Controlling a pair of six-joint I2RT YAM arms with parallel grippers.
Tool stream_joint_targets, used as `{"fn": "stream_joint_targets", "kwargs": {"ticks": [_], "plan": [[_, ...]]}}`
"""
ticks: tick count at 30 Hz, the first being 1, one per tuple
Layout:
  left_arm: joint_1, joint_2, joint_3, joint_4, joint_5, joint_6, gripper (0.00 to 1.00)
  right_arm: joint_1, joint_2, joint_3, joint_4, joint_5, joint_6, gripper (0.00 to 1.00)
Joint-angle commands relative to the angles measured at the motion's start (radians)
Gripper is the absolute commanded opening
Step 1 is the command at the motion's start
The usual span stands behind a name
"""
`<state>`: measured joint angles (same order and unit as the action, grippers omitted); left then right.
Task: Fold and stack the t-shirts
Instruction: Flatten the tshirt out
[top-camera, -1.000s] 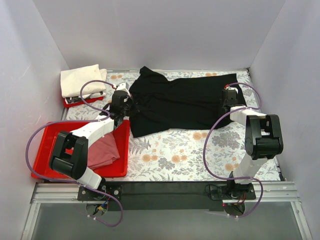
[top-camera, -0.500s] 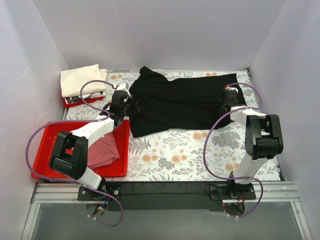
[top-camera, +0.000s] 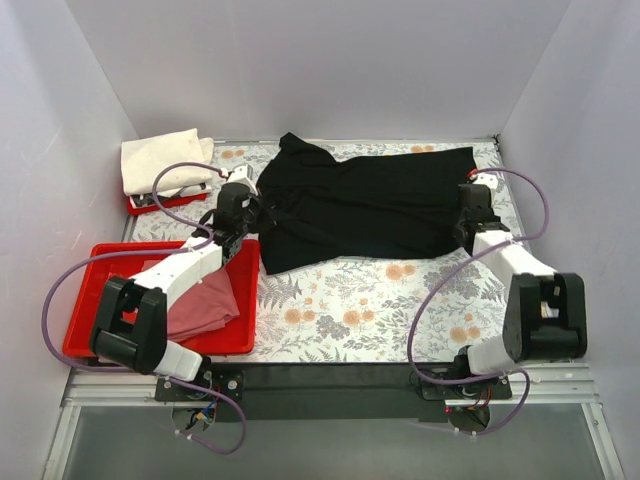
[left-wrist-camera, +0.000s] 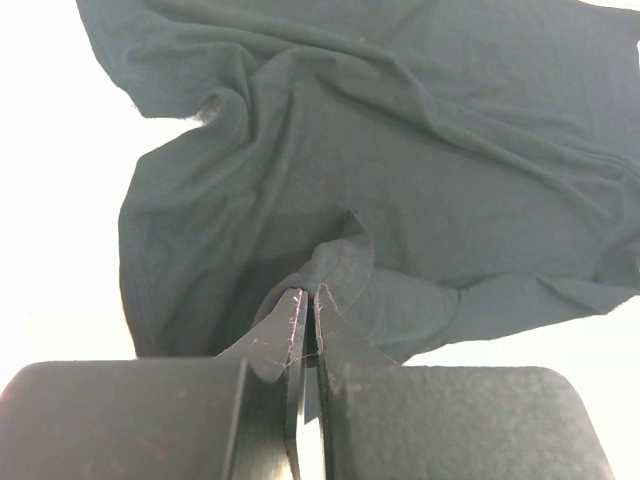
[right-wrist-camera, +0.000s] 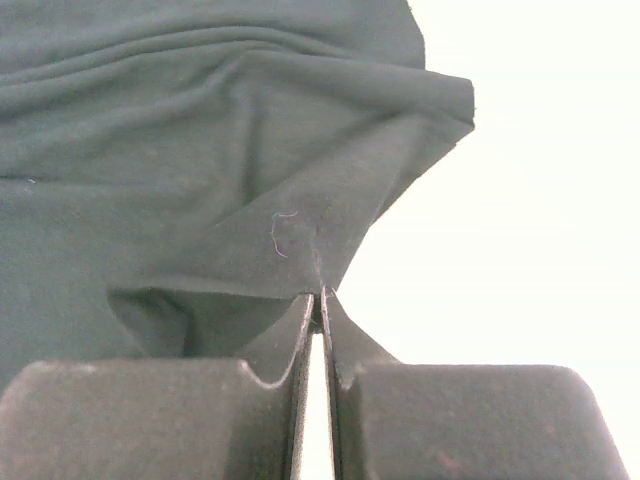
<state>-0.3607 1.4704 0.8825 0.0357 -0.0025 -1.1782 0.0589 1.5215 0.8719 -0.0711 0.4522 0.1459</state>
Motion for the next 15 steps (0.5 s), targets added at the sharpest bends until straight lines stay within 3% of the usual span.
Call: {"fn": "stream_joint_targets", "kwargs": {"ticks": [1, 10, 15], "plan": [[0.008, -0.119, -0.036, 0.004, 0.033, 0.0, 0.0, -0.004, -0.142, -0.072, -0.001, 0.138, -0.005, 0.01], [-0.01, -0.386, -0.177, -0.031, 0.139, -0.044, 0.0, -0.004, -0.573, -0.249, -0.015, 0.186, 0.007, 0.01], [-0.101, -0.591, -0.255, -0.131, 0.085, -0.077, 0.0, -0.004, -0.852, -0.321, -0.079, 0.146, 0.011, 0.01]]}}
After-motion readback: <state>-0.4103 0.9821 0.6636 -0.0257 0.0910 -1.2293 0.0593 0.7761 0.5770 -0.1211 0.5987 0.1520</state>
